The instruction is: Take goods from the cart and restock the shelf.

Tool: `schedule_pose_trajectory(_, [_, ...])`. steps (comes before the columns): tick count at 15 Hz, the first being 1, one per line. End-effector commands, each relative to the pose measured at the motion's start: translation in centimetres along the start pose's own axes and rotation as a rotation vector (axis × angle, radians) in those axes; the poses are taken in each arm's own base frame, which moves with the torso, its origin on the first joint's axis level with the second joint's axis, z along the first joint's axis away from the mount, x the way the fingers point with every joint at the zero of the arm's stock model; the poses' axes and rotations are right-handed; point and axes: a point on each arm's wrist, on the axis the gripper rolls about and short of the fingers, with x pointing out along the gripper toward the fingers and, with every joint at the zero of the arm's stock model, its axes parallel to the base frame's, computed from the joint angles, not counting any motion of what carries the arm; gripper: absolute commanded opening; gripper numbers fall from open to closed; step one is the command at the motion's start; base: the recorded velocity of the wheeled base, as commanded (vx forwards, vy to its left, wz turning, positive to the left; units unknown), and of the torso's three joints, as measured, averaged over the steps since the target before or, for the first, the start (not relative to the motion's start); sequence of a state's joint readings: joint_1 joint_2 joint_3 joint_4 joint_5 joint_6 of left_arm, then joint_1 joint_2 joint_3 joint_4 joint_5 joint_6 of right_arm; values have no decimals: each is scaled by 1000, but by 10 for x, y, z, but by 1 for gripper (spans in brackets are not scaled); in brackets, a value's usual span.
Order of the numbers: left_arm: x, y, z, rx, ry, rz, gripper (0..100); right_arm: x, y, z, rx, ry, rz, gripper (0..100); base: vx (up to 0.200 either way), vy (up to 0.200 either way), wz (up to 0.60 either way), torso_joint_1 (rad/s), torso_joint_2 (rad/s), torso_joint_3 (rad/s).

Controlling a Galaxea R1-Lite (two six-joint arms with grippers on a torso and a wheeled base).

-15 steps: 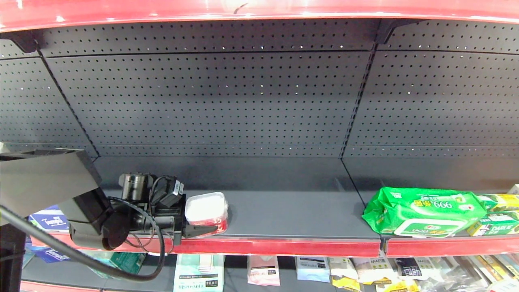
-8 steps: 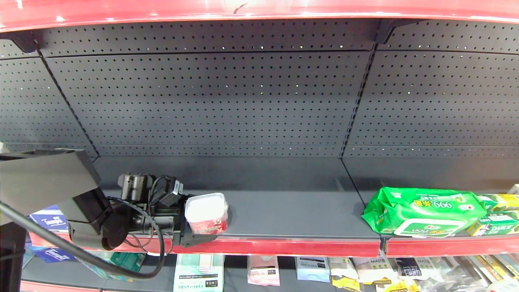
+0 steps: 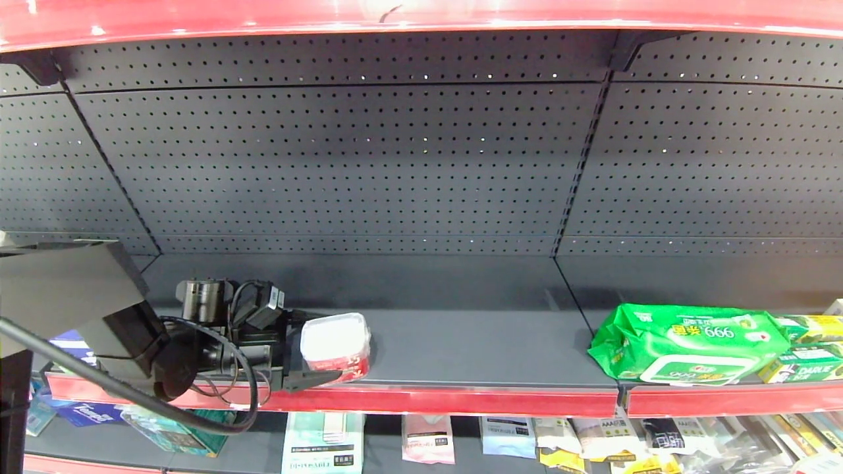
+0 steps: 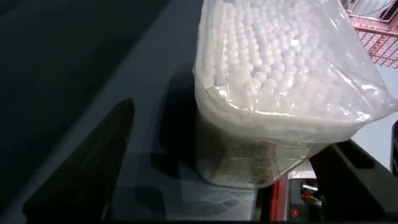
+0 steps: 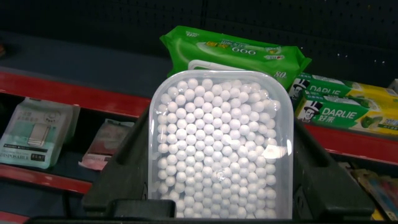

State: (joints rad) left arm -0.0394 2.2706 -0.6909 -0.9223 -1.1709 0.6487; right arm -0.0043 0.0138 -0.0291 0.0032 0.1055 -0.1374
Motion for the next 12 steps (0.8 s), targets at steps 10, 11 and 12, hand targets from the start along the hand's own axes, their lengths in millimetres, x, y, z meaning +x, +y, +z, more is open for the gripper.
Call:
schedule_pose_trajectory(10, [-5,2,-1,-3,8,26,100,0,0,0,0,1,2,0,0,0,0,0,0,0])
schedule_pose_trajectory(11, [-6,2,-1,-2,7,28,100,0,0,0,0,1,0,0,0,0,0,0,0,0])
schedule_pose_trajectory(12, [-6,2,-1,-2,7,28,100,0,0,0,0,1,0,0,0,0,0,0,0,0])
